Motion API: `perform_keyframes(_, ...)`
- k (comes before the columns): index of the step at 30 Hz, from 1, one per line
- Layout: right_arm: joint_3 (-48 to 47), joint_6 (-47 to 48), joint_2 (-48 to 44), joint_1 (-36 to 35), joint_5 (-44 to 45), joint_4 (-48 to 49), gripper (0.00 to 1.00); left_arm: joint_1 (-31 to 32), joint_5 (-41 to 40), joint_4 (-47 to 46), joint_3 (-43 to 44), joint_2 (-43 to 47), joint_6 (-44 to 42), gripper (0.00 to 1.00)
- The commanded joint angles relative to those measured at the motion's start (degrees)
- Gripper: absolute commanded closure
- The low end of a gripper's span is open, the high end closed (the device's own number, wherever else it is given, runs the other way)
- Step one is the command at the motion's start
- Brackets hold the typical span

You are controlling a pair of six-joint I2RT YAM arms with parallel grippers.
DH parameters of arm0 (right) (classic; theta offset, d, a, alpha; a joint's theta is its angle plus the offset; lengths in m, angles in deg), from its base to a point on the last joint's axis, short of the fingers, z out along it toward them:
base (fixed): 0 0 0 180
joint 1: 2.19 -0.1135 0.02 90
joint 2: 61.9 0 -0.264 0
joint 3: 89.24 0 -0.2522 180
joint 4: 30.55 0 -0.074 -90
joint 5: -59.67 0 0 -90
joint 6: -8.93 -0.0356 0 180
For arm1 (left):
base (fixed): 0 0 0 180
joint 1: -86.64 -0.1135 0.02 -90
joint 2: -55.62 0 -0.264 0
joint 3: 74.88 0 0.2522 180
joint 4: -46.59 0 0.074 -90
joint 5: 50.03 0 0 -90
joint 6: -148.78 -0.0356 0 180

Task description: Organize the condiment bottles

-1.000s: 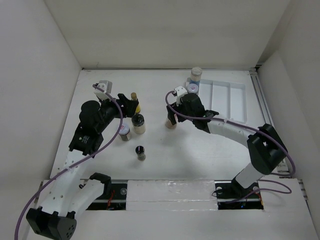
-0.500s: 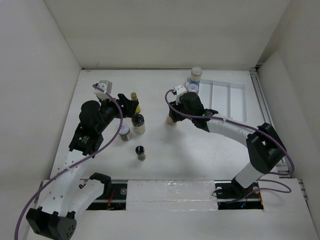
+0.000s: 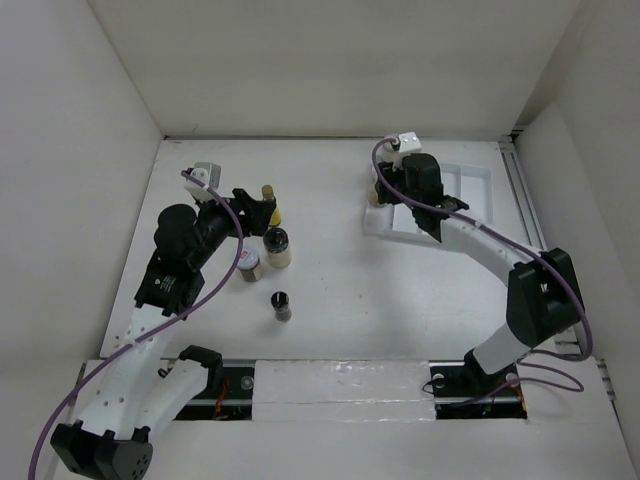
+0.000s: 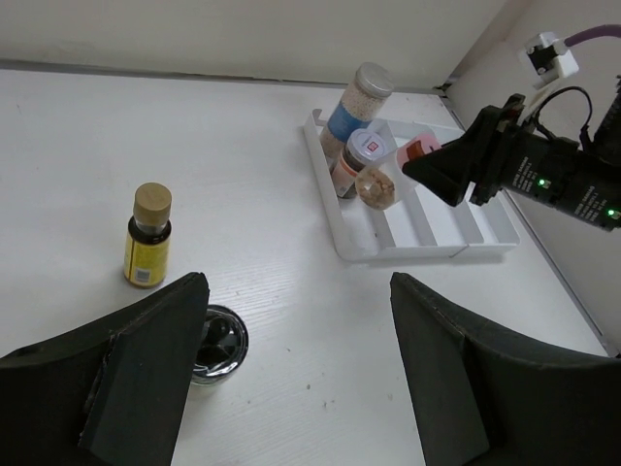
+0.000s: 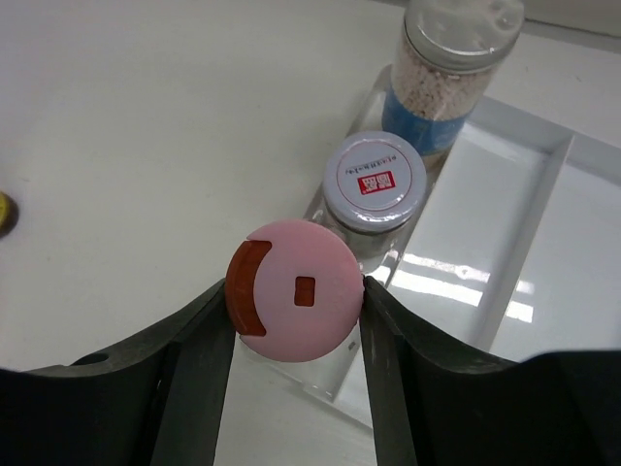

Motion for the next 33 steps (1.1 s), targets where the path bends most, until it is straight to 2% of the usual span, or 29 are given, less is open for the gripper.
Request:
perform_keyframes(1, -1.94, 0.38, 2.30, 1.34, 0.18, 2.25, 0.61, 0.21, 0.87, -2.35, -0.08, 0.96, 0.50, 0.29)
perform_keyframes(11, -2.46, -0.85, 9.68, 2.75, -2.54, 2.77, 0.60, 0.21, 1.40, -2.35, -0.08, 0.35, 0.50, 0.29)
perform_keyframes(14, -2.46, -1.37, 9.69, 2.75, -2.55, 2.77, 0.41, 0.21, 0.87, -2.35, -0.08, -0.18, 0.50, 0.29)
perform_keyframes(15, -2.46, -1.37, 9.69, 2.75, -2.55, 2.77, 0.30, 0.21, 0.87, -2.35, -0.08, -0.18, 0.50, 0.29)
perform_keyframes(16, -2.46, -1.37, 9.17, 2.75, -2.55, 2.77, 0.26, 0.21, 0.87, -2.35, -0.08, -0.18, 0.50, 0.29)
perform_keyframes(21, -2.46, -1.37, 5.48, 2.75, -2.55, 2.16, 0.13, 0.21, 0.87, -2.35, -0.08, -0.71, 0.50, 0.29)
perform_keyframes(25, -2.46, -0.50, 1.17, 0.31, -1.85, 1.63, 0.11, 0.21, 0.18, -2.35, -0.08, -0.19, 0.50, 0.29)
perform_keyframes(28, -3.69, 0.82, 0.55, -2.95, -4.99, 2.69, 0.21, 0.21, -1.84, -1.74, -0.08, -0.18, 0.50, 0.29)
perform_keyframes(31, -7.20, 1.53, 4.67, -7.87, -7.11, 4.00, 0.59, 0.21, -5.00, -0.25, 0.53, 0.35, 1.64, 0.29)
perform_keyframes(33, -11.31, 2.05, 9.05, -10.33, -12.46, 4.00, 0.77, 0.21, -9.13, 0.28, 1.06, 0.96, 2.26, 0.29)
